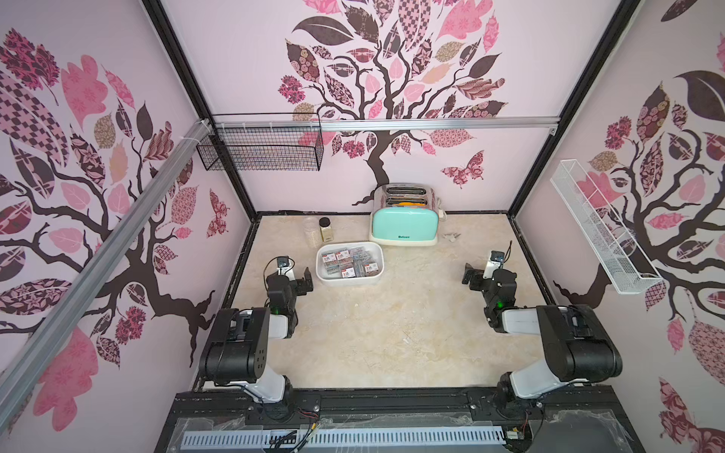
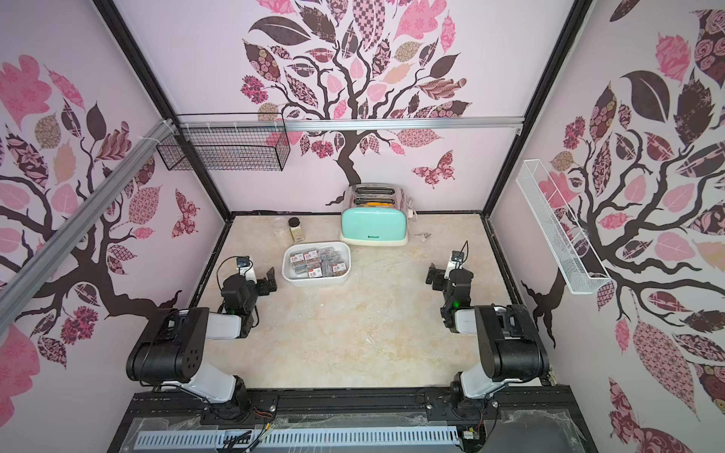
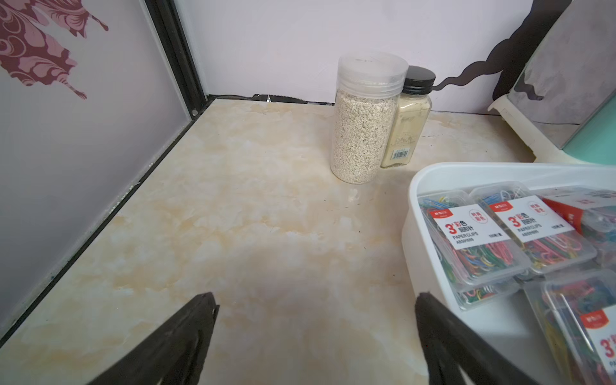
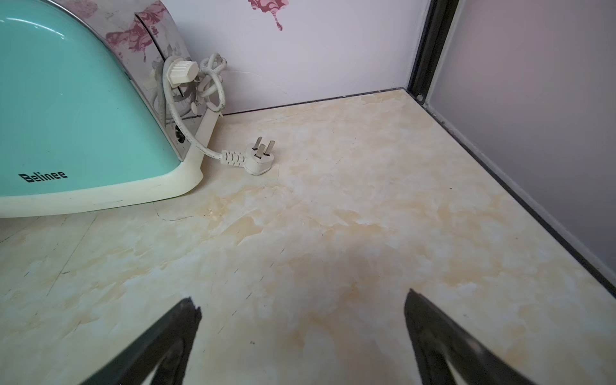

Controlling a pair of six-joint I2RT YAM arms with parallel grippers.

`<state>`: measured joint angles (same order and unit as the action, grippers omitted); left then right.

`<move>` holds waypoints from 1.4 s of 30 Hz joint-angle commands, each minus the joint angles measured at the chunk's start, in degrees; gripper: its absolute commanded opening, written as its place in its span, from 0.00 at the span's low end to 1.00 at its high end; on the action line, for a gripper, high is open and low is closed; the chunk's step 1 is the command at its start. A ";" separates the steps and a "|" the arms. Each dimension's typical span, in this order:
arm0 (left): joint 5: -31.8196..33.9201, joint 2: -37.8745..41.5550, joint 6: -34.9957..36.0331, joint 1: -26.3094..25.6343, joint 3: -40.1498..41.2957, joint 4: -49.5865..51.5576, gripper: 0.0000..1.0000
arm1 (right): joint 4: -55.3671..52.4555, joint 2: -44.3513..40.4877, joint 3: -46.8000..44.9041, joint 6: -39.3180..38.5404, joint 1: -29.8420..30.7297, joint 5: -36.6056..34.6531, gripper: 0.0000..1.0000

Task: Take the paper clips out of the storage box
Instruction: Pick up the boxed paper clips from the storage box.

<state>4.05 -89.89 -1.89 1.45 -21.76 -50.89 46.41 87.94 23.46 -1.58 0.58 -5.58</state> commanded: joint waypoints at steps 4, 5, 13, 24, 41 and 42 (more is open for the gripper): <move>0.32 -0.48 0.23 -0.17 -0.14 -1.23 0.98 | 0.78 0.89 0.42 -0.52 0.30 0.10 0.99; 0.34 -0.55 0.22 -0.19 -0.18 -1.26 0.98 | 0.78 0.81 0.41 -0.48 0.32 0.11 0.99; 0.32 -0.42 0.19 -0.14 -0.17 -1.16 0.98 | 0.71 0.77 0.39 -0.53 0.30 0.07 1.00; 0.41 -0.44 0.19 -0.16 -0.15 -1.09 0.98 | 0.70 0.84 0.37 -0.52 0.30 0.13 1.00; -0.87 5.61 0.29 0.35 -2.61 7.57 0.98 | -30.16 -7.20 14.34 3.60 0.37 -3.61 1.00; -0.06 6.31 0.31 0.09 -3.18 9.31 0.98 | -32.60 -8.08 15.30 5.03 0.30 -3.81 1.00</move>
<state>3.62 -85.97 -2.13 2.09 -22.63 -46.30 26.98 84.20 34.24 0.23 0.58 -7.75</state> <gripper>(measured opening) 0.980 0.995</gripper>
